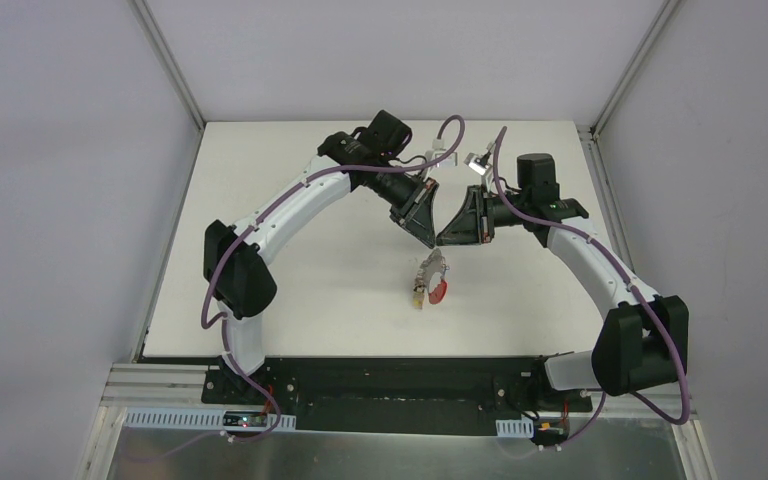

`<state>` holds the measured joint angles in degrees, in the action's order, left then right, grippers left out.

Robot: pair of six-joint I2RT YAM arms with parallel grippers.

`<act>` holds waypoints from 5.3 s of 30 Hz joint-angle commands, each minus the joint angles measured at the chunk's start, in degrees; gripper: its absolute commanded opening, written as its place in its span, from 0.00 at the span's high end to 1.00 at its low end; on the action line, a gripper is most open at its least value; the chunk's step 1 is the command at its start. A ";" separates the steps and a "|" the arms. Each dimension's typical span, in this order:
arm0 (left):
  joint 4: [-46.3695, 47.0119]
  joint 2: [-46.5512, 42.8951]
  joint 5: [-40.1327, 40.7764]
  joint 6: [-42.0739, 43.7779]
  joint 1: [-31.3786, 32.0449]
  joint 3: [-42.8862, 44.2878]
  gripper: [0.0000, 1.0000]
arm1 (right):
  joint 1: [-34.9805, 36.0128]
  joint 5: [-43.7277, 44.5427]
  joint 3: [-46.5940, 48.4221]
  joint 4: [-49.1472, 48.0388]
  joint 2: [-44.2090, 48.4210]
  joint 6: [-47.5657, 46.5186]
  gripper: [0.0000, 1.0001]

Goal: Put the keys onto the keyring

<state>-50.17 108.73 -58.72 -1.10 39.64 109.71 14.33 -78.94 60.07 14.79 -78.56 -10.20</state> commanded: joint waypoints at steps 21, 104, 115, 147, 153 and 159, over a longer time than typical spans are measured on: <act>49.05 -10.15 -5.04 -37.94 -8.33 -17.83 0.66 | -1.84 6.85 4.05 -22.67 -1.04 27.19 1.00; -14.00 -0.54 4.63 6.26 0.16 9.95 1.00 | -1.82 -3.27 -7.39 -52.22 1.84 39.93 0.55; -10.44 -0.50 2.57 3.45 0.26 8.13 1.00 | 0.27 -3.00 -8.96 -52.06 2.13 39.56 0.58; -3.62 -1.10 0.27 -1.79 -2.83 4.91 0.97 | 2.60 1.42 -0.30 -22.62 0.83 18.51 1.00; 19.24 -5.92 -2.44 -17.53 -6.31 -6.30 0.81 | 1.16 4.91 -2.62 -39.54 -0.81 36.17 1.00; 41.77 -9.17 -4.09 -33.80 -8.48 -17.24 0.74 | -0.07 6.93 -4.42 -47.02 -1.77 42.76 1.00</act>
<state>-28.84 103.81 -60.75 -20.86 32.12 98.08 14.76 -72.60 55.92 -20.91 -80.75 24.58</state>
